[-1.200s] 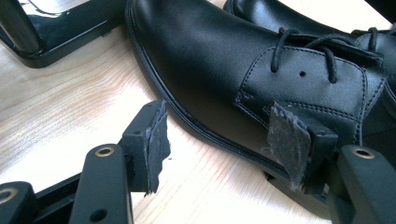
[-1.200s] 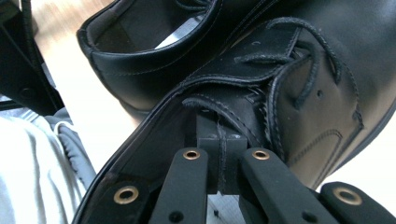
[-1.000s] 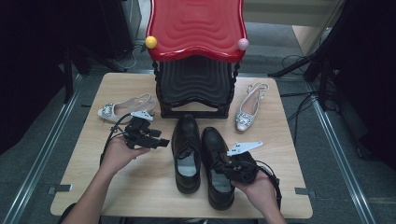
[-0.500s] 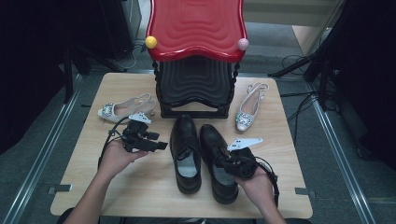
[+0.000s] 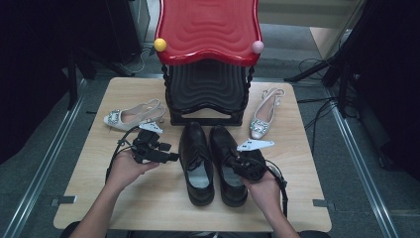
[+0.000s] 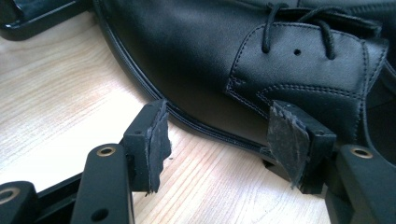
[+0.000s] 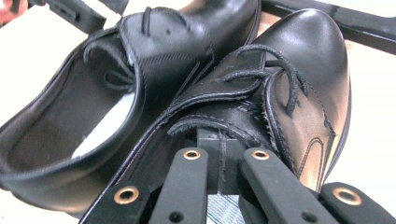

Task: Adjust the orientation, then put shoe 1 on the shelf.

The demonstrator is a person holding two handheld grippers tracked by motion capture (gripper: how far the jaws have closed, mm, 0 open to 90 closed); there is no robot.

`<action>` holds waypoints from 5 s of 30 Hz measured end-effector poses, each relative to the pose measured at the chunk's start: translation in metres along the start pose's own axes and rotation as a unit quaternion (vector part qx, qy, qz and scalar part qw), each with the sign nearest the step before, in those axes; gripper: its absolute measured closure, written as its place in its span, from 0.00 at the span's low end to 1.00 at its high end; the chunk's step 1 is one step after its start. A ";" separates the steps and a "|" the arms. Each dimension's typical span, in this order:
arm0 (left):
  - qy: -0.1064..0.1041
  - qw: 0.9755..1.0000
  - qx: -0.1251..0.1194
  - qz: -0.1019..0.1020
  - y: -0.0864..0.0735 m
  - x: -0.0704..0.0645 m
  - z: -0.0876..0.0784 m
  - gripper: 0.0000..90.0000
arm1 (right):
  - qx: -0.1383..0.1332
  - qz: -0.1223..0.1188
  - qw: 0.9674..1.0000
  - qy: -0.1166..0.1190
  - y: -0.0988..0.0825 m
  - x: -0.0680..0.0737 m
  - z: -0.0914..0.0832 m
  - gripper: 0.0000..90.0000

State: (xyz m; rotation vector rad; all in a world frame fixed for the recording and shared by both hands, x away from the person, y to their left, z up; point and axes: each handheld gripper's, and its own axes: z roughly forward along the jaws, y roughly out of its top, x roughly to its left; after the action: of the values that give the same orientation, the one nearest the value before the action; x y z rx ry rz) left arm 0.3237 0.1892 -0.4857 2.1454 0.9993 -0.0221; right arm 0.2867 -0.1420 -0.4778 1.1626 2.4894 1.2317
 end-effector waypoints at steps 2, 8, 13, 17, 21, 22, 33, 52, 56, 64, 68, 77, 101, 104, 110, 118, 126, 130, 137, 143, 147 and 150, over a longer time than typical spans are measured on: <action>-0.002 1.000 -0.003 -0.003 -0.001 0.000 0.001 0.46 | -0.003 0.001 1.000 -0.002 0.002 0.000 0.002 1.00; -0.008 0.999 0.010 -0.032 -0.003 0.002 0.012 0.77 | -0.012 -0.006 1.000 -0.018 0.005 0.002 0.007 1.00; -0.008 0.999 0.022 -0.035 -0.001 0.000 0.023 0.87 | -0.023 -0.027 0.998 -0.042 0.006 0.007 0.010 1.00; -0.019 0.999 0.020 -0.035 -0.002 0.001 0.024 0.88 | -0.028 -0.047 0.997 -0.063 0.003 0.009 0.011 1.00; -0.024 0.999 0.018 -0.031 -0.001 0.000 0.028 0.91 | -0.031 -0.024 0.998 -0.045 0.003 0.007 0.011 1.00; -0.025 0.999 0.018 -0.031 -0.001 0.000 0.029 0.92 | -0.031 -0.021 0.999 -0.039 0.002 0.007 0.011 1.00; -0.038 0.999 0.025 -0.026 0.000 -0.006 0.033 0.98 | -0.036 -0.041 0.996 -0.065 0.001 0.006 0.011 1.00; -0.053 0.998 0.027 -0.010 -0.004 -0.015 0.024 0.88 | 0.037 0.002 0.999 0.012 0.002 -0.016 -0.005 0.84; -0.053 0.999 0.007 -0.006 -0.001 -0.016 0.014 0.79 | 0.038 0.009 0.999 0.024 0.002 -0.017 -0.017 0.80; -0.027 1.000 0.005 0.008 0.001 -0.017 0.007 0.58 | 0.040 0.011 0.998 0.053 0.011 -0.006 -0.039 0.76; -0.021 1.000 0.005 0.012 0.002 -0.015 0.003 0.53 | 0.058 0.016 0.996 0.061 0.014 0.001 -0.038 0.72; -0.015 1.000 -0.002 0.011 0.004 -0.013 -0.003 0.51 | 0.089 0.014 0.994 0.059 0.015 0.009 -0.024 0.69; -0.003 1.000 -0.020 0.014 0.011 -0.008 -0.009 0.50 | 0.189 0.018 0.982 -0.006 0.023 0.017 0.030 0.69; 0.000 1.000 -0.028 0.011 0.014 -0.004 -0.013 0.49 | 0.197 0.013 0.980 -0.022 0.024 0.019 0.033 0.77; -0.001 1.000 -0.019 0.009 0.014 0.003 -0.013 0.46 | 0.196 0.019 0.980 -0.006 0.024 0.008 0.029 0.89; 0.006 1.000 -0.031 0.000 0.013 0.010 -0.016 0.44 | 0.198 0.040 0.979 0.031 0.025 -0.012 0.016 0.92; 0.019 0.999 -0.032 -0.007 0.010 0.017 -0.020 0.44 | 0.183 0.075 0.976 0.087 0.027 -0.019 -0.002 0.92; 0.020 0.999 -0.040 -0.010 0.009 0.020 -0.024 0.44 | 0.168 0.075 0.978 0.096 0.030 -0.018 -0.016 0.92; 0.017 0.999 -0.038 -0.014 0.007 0.023 -0.026 0.45 | 0.129 0.075 0.984 0.097 0.046 -0.013 -0.049 0.92; 0.019 0.999 -0.033 -0.012 0.006 0.023 -0.024 0.45 | 0.094 0.071 0.987 0.105 0.065 -0.010 -0.066 0.92; 0.016 0.999 -0.032 -0.010 0.007 0.023 -0.024 0.45 | 0.064 0.073 0.990 0.106 0.082 -0.012 -0.071 0.92; 0.014 0.999 -0.036 -0.011 0.006 0.024 -0.025 0.45 | 0.044 0.082 0.990 0.101 0.095 -0.016 -0.069 0.92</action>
State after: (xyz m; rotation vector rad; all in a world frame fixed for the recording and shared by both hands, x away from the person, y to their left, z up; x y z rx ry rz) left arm 0.3373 0.2182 -0.4709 2.0743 1.0250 0.0325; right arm 0.3240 -0.1612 -0.3673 1.3517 2.6645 1.3559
